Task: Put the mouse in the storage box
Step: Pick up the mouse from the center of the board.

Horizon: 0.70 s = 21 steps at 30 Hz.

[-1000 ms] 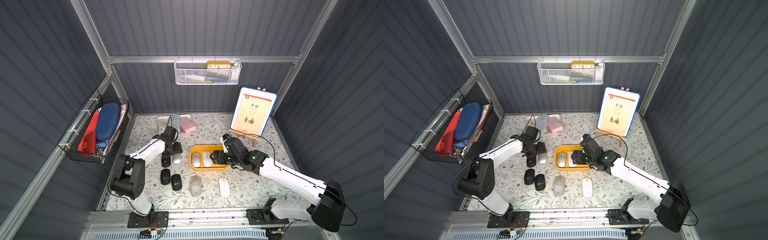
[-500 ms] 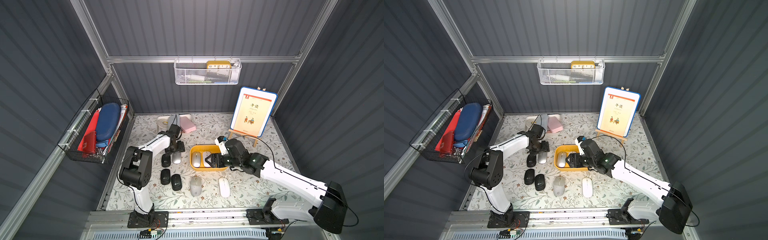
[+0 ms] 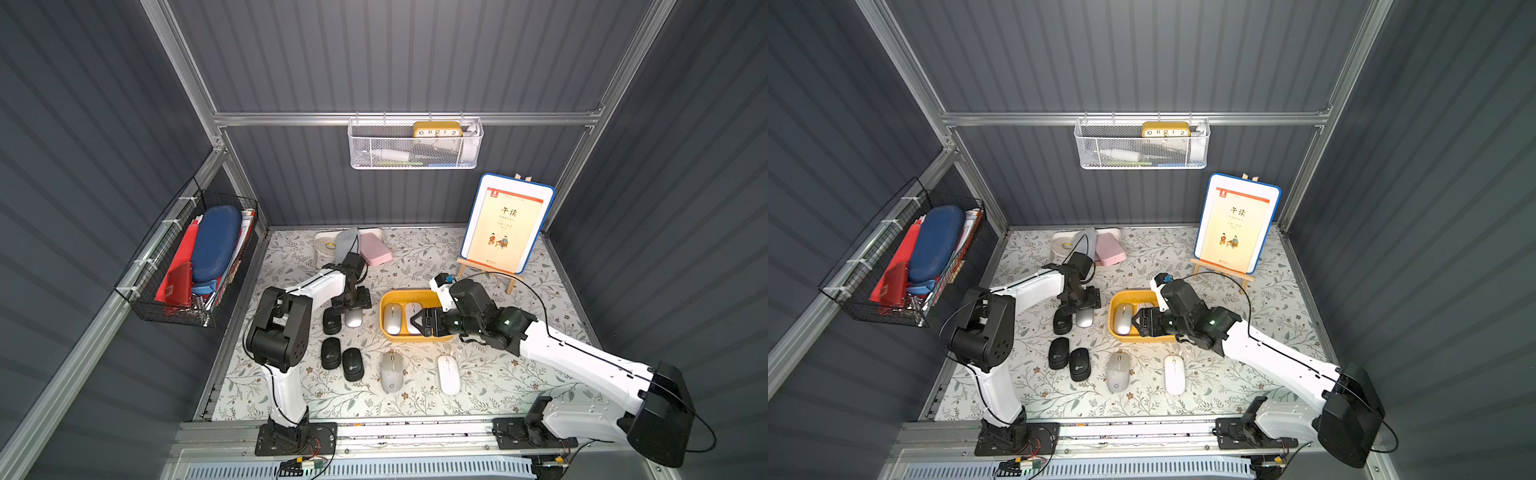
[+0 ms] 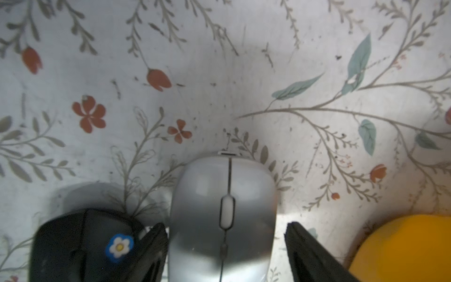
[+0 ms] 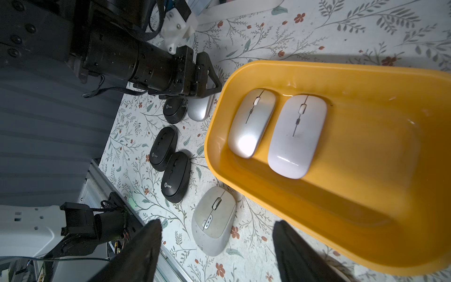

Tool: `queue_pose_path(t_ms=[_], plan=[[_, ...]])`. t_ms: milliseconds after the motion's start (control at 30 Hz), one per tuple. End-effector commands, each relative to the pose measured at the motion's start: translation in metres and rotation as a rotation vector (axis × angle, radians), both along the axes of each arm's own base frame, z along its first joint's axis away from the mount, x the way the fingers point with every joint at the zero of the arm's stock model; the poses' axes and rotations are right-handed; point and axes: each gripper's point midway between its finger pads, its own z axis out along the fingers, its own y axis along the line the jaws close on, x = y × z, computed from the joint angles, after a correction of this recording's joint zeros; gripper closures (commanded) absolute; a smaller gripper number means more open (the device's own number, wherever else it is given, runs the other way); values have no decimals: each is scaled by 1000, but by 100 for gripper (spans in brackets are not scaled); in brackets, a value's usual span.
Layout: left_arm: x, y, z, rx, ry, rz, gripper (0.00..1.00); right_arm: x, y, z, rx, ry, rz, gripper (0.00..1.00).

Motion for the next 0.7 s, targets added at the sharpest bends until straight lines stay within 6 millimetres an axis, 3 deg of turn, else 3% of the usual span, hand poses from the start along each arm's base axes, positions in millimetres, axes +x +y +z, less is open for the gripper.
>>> queue_pose_path(t_ms=[0,300,400,667], plan=[[-7,-9,0,-5,32,-44,21,0,-2,0,-9,-17,-1,24],[-27,-11,-16,12,84,-63,26,-2,-6,-10,-19,2,-11,24],[-28,-7,-25,34,87,-46,30,-4,-12,-3,-5,-23,-26,24],[-21,-2,-16,56,54,-10,43,-6,-24,-6,-27,-34,-64,24]])
